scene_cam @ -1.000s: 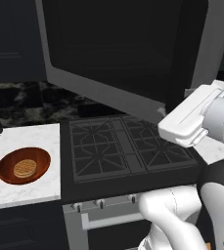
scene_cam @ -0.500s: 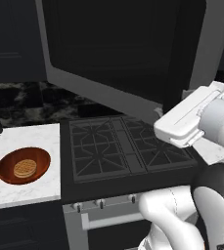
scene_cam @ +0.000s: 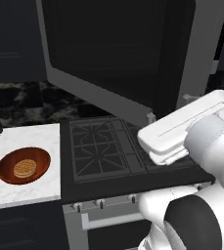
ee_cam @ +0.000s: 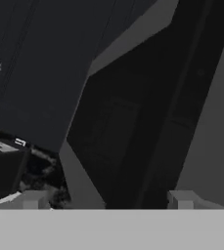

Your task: Open the microwave, place the bowl with waffle inside the microwave, then close the microwave door and turn it on.

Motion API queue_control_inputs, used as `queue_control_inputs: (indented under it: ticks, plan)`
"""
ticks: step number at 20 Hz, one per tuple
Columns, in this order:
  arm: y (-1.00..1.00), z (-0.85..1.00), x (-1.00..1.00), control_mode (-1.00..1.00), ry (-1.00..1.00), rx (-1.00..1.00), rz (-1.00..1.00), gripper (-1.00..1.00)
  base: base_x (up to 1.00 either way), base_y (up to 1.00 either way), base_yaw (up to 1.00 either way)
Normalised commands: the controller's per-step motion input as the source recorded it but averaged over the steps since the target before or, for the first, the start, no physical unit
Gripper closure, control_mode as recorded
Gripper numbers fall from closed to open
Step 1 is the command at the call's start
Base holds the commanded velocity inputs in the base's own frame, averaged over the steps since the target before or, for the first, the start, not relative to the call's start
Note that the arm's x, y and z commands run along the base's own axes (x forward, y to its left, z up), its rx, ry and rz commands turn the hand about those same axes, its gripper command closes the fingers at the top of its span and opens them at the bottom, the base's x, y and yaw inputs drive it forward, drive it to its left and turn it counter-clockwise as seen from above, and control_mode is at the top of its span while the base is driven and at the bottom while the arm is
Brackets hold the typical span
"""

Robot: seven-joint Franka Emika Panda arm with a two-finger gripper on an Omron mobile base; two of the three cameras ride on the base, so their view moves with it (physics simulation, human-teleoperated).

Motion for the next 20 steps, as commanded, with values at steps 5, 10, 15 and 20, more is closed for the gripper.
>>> queue_control_inputs:
  ticks: [5, 10, 15, 20]
  plan:
    - [0.18, 0.14, -1.0, -1.0, -0.19, 0.0, -0.01, -1.0, 0.0, 0.0, 0.0]
    - [-0.12, 0.25, -0.89, -1.0, -0.25, 0.0, 0.0, -1.0, 0.0, 0.0, 0.0]
    - [-0.96, 0.1, -0.23, -1.0, -0.19, 0.11, 0.0, -1.0, 0.0, 0.0, 0.0]
    - [-1.0, 0.0, 0.17, -1.0, -0.05, 0.17, 0.0, -1.0, 0.0, 0.0, 0.0]
